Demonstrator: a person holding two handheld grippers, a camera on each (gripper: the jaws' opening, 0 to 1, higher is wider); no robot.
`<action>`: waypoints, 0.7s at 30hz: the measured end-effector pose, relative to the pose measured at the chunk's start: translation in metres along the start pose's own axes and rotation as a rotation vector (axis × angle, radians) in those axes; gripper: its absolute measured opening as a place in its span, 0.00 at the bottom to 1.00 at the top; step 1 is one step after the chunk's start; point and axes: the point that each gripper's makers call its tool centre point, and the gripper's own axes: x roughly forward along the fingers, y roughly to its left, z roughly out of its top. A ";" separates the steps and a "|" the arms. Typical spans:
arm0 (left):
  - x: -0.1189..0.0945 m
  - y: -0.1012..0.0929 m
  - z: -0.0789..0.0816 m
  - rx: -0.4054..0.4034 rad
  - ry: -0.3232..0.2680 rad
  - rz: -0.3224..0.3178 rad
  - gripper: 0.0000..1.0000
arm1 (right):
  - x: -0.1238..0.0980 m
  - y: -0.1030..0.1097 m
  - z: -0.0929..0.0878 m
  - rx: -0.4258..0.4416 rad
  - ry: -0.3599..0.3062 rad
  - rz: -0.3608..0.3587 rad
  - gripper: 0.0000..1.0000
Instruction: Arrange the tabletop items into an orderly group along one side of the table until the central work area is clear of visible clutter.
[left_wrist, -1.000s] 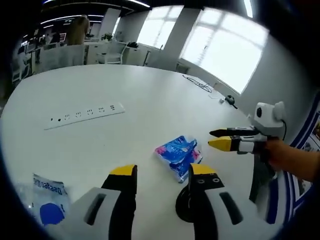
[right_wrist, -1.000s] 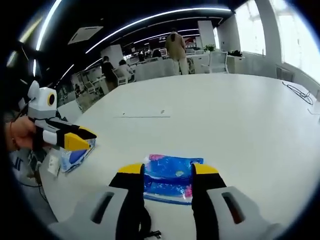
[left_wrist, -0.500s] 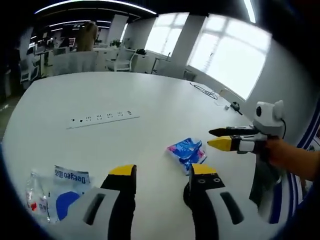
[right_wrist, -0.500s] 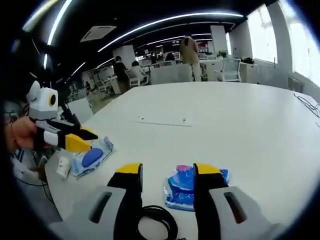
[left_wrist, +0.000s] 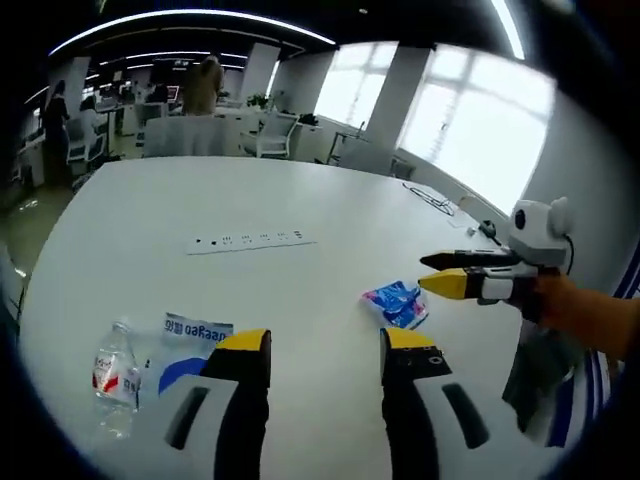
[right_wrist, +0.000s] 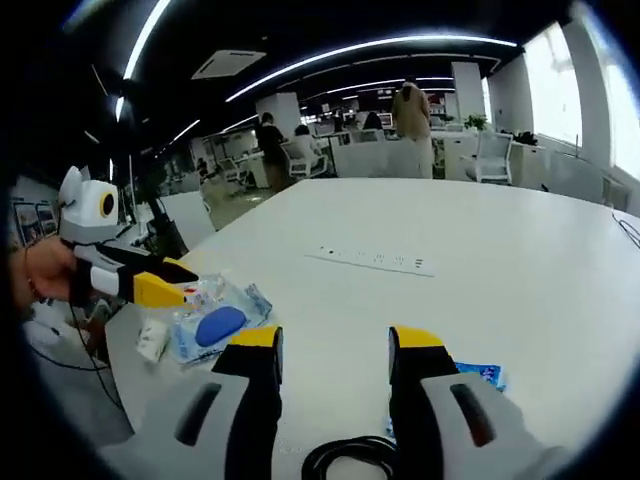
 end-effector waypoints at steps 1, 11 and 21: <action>-0.005 0.003 0.000 -0.001 -0.008 0.009 0.44 | 0.001 0.004 0.001 -0.003 -0.003 0.008 0.42; -0.045 0.030 -0.006 -0.043 -0.044 0.073 0.46 | 0.010 0.042 0.007 -0.052 0.011 0.075 0.45; -0.078 0.055 -0.017 -0.094 -0.078 0.145 0.48 | 0.022 0.076 0.013 -0.094 0.024 0.140 0.47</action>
